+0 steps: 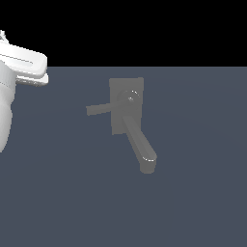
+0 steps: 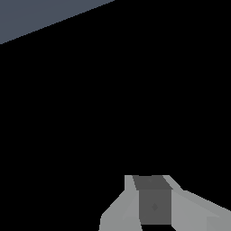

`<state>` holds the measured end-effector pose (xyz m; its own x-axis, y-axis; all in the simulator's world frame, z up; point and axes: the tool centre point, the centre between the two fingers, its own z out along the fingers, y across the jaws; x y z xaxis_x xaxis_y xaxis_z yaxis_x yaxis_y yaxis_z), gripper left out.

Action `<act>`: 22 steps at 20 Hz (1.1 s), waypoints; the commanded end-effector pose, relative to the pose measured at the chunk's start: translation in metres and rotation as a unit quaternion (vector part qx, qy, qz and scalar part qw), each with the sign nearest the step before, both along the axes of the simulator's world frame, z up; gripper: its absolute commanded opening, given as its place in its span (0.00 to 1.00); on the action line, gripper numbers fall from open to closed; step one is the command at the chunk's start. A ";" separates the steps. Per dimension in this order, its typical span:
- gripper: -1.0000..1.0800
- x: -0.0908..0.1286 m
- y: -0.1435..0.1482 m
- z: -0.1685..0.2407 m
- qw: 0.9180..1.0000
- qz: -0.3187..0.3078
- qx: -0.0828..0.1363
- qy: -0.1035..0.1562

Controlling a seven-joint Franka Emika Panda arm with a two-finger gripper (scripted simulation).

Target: Turn on the faucet by rotating a designated handle.

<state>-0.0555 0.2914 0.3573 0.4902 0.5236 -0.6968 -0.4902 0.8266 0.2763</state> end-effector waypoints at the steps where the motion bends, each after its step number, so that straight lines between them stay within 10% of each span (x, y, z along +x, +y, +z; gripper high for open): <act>1: 0.00 0.010 -0.007 -0.039 0.999 0.000 -0.038 0.039; 11: 0.00 0.026 -0.048 -0.155 0.978 -0.011 -0.134 0.159; 22: 0.00 0.026 -0.072 -0.205 0.962 -0.019 -0.170 0.214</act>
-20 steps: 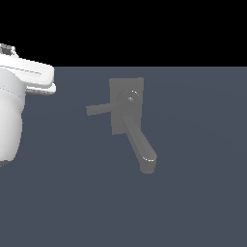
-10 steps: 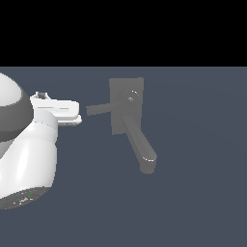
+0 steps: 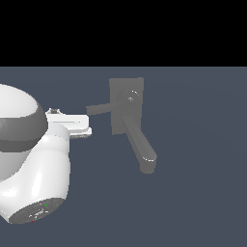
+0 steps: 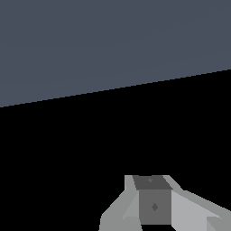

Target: Turn on the faucet by rotating a designated handle.

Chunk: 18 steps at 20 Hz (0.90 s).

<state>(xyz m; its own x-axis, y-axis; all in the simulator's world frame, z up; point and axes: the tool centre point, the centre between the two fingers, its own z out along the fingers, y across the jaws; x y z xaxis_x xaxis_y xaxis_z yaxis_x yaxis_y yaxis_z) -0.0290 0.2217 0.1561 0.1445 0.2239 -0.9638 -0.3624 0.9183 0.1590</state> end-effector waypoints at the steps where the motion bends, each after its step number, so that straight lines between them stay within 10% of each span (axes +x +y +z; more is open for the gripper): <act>1: 0.00 0.000 -0.004 -0.006 1.000 -0.002 -0.005 0.008; 18: 0.00 0.010 -0.048 -0.013 0.999 -0.025 -0.012 0.036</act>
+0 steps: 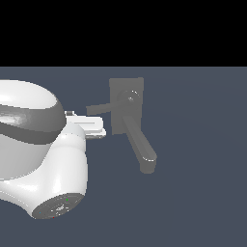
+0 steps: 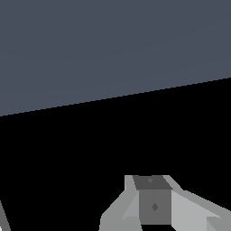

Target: Turn on the faucet by rotating a designated handle.

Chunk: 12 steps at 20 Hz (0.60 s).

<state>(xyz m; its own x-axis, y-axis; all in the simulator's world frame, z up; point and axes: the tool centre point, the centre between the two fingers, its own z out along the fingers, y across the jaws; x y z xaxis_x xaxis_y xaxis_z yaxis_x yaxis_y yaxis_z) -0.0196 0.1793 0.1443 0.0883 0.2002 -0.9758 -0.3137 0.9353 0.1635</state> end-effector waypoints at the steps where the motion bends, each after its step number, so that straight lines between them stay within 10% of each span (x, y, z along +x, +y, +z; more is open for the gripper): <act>1: 0.00 0.001 -0.008 -0.001 1.000 -0.005 -0.003 0.005; 12: 0.00 0.002 -0.007 -0.004 1.000 0.003 -0.016 0.018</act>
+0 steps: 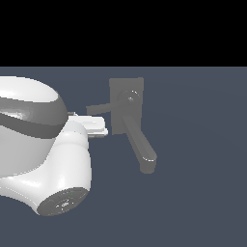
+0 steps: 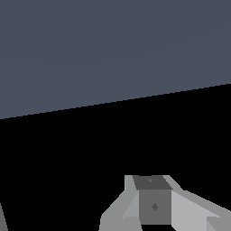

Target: Turn on the faucet by rotating a designated handle.

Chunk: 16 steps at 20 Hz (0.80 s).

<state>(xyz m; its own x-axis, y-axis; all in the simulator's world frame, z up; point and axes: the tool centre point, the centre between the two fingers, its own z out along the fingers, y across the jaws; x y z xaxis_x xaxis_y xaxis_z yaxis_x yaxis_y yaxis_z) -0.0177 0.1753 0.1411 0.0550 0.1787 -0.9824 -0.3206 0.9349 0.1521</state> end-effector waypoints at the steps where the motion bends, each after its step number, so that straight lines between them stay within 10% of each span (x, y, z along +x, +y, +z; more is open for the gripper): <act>1: 0.00 0.000 -0.008 -0.002 1.000 -0.008 -0.009 0.003; 16: 0.00 -0.001 -0.065 0.001 0.997 -0.049 -0.051 0.009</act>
<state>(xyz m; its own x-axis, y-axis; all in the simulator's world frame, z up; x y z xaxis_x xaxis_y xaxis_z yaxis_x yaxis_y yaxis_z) -0.0183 0.1103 0.1437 0.0553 0.0876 -0.9946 -0.2196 0.9728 0.0734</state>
